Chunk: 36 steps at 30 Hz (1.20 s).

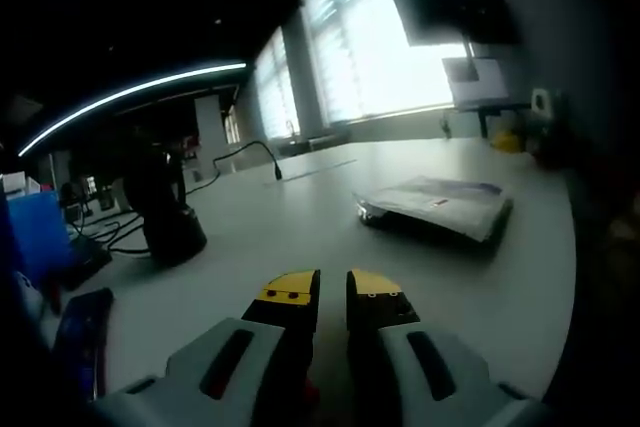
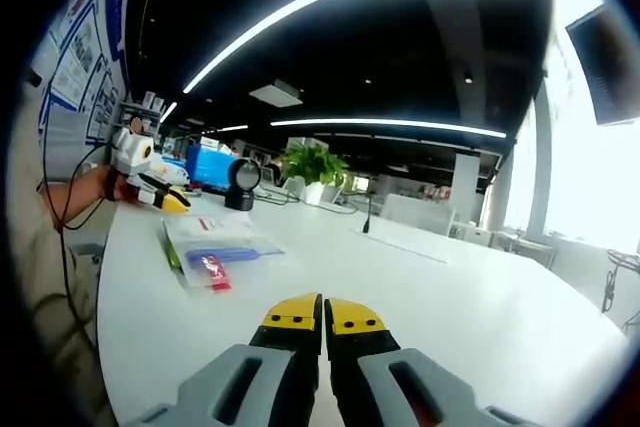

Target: Clip sheet goods on table flip sheet goods clip sheet goods scan sheet goods put sheet goods back to table

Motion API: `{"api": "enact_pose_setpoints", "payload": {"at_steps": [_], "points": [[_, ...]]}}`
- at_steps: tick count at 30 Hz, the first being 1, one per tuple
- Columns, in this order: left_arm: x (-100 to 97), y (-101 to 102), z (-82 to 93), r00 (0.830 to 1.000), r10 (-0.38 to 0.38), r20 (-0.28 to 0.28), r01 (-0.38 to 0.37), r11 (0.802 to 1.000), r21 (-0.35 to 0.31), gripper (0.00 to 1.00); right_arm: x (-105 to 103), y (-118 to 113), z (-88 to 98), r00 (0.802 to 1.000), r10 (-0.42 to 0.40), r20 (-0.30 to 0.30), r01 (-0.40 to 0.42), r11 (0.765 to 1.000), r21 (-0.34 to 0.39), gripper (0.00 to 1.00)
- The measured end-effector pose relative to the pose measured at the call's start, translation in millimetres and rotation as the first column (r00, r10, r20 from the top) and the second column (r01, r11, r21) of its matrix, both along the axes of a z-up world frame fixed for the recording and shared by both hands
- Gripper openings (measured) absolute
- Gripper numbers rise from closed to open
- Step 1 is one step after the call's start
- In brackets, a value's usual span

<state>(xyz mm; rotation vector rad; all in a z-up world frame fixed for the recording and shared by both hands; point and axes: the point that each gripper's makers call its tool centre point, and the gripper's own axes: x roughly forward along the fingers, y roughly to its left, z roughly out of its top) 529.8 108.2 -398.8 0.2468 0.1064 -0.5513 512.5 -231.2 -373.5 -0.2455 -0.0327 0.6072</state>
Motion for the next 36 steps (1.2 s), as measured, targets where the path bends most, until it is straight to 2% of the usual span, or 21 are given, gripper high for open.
{"api": "enact_pose_setpoints", "payload": {"at_steps": [12,36], "points": [[0.0,0.0,0.3,1.0,-0.001,0.002,0.001,1.0,0.001,0.04,3.9,-5.8,-1.3,1.0,-0.001,0.002,0.001,1.0,-0.005,0.0],[-0.3,-0.6,-0.2,1.0,-0.004,0.001,0.004,1.0,0.001,0.04,0.9,-1.1,-1.4,1.0,0.001,0.003,-0.001,1.0,-0.01,0.0]]}}
